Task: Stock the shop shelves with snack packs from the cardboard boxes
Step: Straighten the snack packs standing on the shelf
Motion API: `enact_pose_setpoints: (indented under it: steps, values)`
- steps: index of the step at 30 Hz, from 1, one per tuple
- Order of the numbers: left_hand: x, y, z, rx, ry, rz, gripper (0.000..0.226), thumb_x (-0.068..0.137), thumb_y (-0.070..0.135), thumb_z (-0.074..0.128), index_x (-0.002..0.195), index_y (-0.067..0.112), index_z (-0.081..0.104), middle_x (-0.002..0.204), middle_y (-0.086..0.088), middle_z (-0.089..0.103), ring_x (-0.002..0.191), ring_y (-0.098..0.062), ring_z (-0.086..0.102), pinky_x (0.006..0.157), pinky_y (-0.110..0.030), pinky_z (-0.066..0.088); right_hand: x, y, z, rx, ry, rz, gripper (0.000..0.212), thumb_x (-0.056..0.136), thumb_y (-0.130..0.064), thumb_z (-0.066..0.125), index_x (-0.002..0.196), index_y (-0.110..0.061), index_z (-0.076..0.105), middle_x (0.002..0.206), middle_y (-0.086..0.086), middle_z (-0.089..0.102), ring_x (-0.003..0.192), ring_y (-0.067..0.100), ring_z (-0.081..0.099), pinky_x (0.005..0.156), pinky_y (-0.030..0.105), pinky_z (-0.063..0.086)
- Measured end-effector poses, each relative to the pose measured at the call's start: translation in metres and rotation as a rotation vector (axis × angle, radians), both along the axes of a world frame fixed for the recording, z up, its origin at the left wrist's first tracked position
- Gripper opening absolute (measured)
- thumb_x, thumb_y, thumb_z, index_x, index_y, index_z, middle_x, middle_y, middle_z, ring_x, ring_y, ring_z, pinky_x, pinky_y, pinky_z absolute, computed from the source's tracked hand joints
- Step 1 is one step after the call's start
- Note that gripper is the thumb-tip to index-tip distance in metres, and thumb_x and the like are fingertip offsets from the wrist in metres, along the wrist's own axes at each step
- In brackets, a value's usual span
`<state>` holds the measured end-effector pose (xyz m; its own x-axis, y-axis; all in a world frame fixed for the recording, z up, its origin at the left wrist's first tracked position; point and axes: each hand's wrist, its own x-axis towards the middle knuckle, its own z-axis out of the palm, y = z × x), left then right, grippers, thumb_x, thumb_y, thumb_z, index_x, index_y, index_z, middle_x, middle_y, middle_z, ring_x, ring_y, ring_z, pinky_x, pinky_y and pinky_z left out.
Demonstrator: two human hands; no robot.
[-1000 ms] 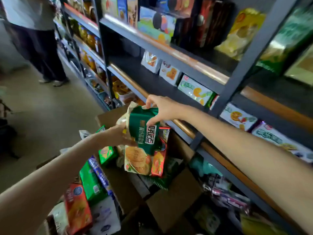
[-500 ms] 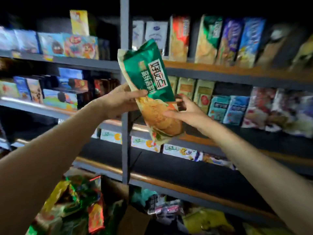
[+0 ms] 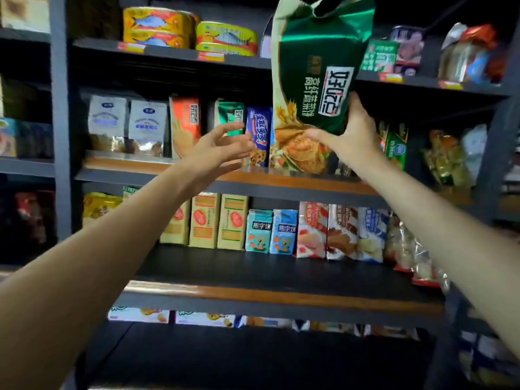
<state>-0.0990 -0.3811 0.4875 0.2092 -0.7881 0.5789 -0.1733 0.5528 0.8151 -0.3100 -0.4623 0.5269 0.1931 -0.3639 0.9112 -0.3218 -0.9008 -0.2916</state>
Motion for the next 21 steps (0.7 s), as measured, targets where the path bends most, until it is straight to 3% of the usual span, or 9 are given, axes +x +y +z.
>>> enact_pose_setpoints:
  steps: [4,7,10,12,14,16,18,21]
  values:
    - [-0.022,-0.031,0.02,-0.139,-0.06,0.102,0.04,0.085,0.017,0.066,0.12,0.027,0.051,0.127,0.001,0.054,0.103,-0.007,0.058,0.091,-0.029,0.046,0.0,-0.033,0.021,-0.078,-0.008,0.061,0.064,0.074,-0.02,0.078,0.126,-0.001,0.045,0.122,0.011,0.061,0.111,0.016,0.054,0.08,0.009,0.033]
    - [-0.018,-0.044,0.032,-0.194,-0.134,0.204,0.037,0.073,0.029,0.07,0.107,0.034,0.055,0.125,-0.003,0.057,0.108,-0.013,0.056,0.085,-0.03,0.045,0.027,-0.056,0.024,-0.07,0.029,0.112,0.065,0.073,-0.022,0.079,0.126,-0.002,0.045,0.121,0.011,0.062,0.113,0.025,0.056,0.086,0.021,0.039]
    - [0.004,-0.051,0.041,-0.186,-0.231,0.317,0.042,0.072,0.021,0.068,0.112,0.025,0.054,0.12,-0.008,0.058,0.113,-0.02,0.054,0.088,-0.037,0.048,0.061,-0.069,0.017,-0.102,0.049,0.182,0.062,0.071,-0.014,0.08,0.121,0.002,0.048,0.12,0.017,0.058,0.113,0.028,0.054,0.082,0.017,0.035]
    - [0.026,-0.055,0.044,-0.158,-0.361,0.364,0.054,0.072,0.01,0.072,0.121,0.018,0.052,0.119,-0.008,0.059,0.113,-0.019,0.054,0.089,-0.034,0.05,0.083,-0.08,0.012,-0.125,0.044,0.21,0.06,0.071,-0.011,0.08,0.12,0.004,0.049,0.12,0.02,0.049,0.113,0.03,0.049,0.084,0.016,0.031]
    - [0.052,-0.059,0.047,-0.126,-0.477,0.414,0.052,0.075,-0.002,0.071,0.121,0.015,0.053,0.118,-0.004,0.059,0.113,-0.016,0.053,0.09,-0.033,0.048,0.104,-0.09,0.01,-0.099,0.088,0.226,0.06,0.071,-0.012,0.079,0.121,0.003,0.049,0.121,0.019,0.046,0.113,0.03,0.047,0.087,0.021,0.033]
    - [0.081,-0.065,0.051,-0.045,-0.533,0.433,0.046,0.077,-0.004,0.068,0.119,0.011,0.054,0.118,-0.004,0.06,0.108,-0.013,0.054,0.083,-0.025,0.051,0.124,-0.1,0.012,-0.046,0.189,0.252,0.057,0.075,-0.014,0.077,0.122,0.001,0.05,0.122,0.017,0.051,0.113,0.026,0.048,0.084,0.02,0.033]
    - [0.108,-0.073,0.059,0.058,-0.509,0.411,0.039,0.08,-0.003,0.065,0.117,0.004,0.054,0.116,-0.011,0.06,0.099,-0.015,0.058,0.07,-0.018,0.055,0.146,-0.109,0.014,0.054,0.332,0.284,0.051,0.083,-0.021,0.071,0.126,-0.005,0.05,0.121,0.006,0.057,0.109,0.017,0.05,0.081,0.013,0.034]
    - [0.14,-0.093,0.072,0.216,-0.4,0.319,0.025,0.083,-0.004,0.061,0.104,0.006,0.05,0.102,-0.014,0.06,0.084,-0.022,0.062,0.063,-0.023,0.058,0.181,-0.124,0.019,0.261,0.414,0.274,0.048,0.091,-0.036,0.058,0.131,-0.013,0.044,0.122,-0.004,0.056,0.114,0.017,0.052,0.09,0.03,0.048]
